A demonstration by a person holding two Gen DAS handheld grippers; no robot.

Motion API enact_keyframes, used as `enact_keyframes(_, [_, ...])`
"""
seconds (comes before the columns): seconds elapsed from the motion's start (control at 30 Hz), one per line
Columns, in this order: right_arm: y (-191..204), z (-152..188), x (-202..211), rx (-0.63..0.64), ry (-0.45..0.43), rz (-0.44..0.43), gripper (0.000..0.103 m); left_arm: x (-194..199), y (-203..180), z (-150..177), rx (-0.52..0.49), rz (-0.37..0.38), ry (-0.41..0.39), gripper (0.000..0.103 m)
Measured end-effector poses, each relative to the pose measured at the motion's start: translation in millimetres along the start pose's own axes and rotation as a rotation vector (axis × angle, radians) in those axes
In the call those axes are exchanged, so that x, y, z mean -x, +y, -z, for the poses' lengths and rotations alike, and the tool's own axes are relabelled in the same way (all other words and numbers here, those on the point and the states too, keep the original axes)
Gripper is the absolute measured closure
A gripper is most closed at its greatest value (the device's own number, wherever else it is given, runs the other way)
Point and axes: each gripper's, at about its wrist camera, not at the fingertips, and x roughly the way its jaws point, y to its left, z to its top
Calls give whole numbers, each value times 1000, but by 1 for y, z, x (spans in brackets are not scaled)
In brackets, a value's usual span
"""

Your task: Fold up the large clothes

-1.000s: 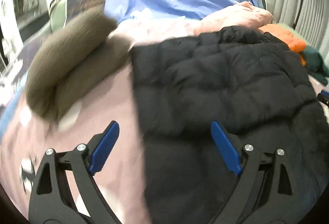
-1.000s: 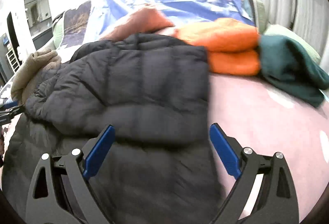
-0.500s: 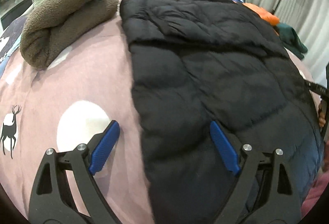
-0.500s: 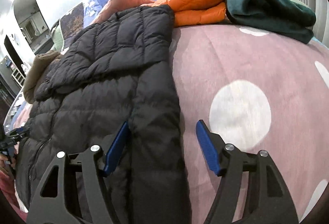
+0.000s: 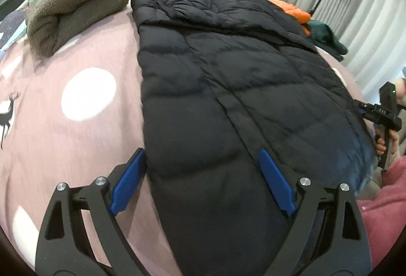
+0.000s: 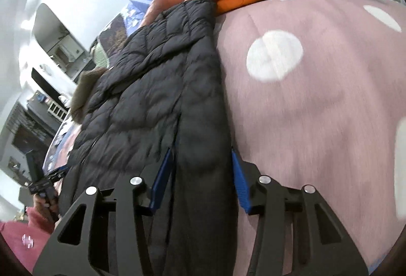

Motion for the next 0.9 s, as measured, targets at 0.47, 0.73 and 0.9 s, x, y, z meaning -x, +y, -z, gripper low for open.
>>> enact_keyframes(0.47, [44, 4, 62, 6, -180, -166, 99, 71, -22, -4, 10, 83, -186, 93])
enact_keyframes(0.73, [94, -6, 148, 143, -413, -214, 99, 171, -44, -20, -64, 42, -462, 93])
enact_keyframes(0.9, [110, -11, 163, 219, -496, -152, 99, 202, -50, -22, -103, 5, -567, 92])
